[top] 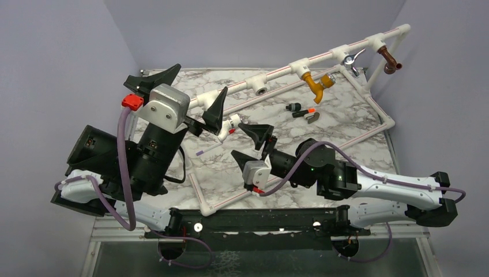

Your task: Install the water faucets

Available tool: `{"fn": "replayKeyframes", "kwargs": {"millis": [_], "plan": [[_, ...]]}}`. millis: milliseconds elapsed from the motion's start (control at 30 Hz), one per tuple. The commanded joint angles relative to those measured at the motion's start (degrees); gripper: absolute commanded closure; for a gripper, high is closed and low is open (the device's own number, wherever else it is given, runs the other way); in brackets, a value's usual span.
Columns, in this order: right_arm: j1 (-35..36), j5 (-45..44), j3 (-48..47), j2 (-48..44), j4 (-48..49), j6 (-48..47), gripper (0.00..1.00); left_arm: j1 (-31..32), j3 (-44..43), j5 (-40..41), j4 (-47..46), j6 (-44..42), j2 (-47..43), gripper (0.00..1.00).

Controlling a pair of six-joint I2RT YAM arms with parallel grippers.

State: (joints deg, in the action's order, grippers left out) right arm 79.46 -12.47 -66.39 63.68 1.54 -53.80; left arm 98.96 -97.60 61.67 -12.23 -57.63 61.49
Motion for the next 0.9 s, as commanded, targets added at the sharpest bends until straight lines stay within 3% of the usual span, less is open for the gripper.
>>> {"fn": "replayKeyframes", "kwargs": {"millis": [0,233,567,867], "plan": [[0.0,1.5,-2.9,0.0,-3.8,-14.0,0.18,0.9,0.5,2.0,-3.1,-2.0,-1.1,0.01],[0.0,0.4,-5.3,4.4,-3.7,-17.1,0.18,0.9,-0.6,2.4,-1.8,-2.6,2.8,0.01],[0.0,-7.3,-6.4,11.1,-2.1,-24.5,0.21,0.9,-3.0,-0.7,5.5,4.1,3.0,0.01],[-0.5,-11.0,-4.5,13.7,8.2,-28.4,0.31,0.9,-3.0,-3.1,7.8,6.1,2.6,0.01]]}}
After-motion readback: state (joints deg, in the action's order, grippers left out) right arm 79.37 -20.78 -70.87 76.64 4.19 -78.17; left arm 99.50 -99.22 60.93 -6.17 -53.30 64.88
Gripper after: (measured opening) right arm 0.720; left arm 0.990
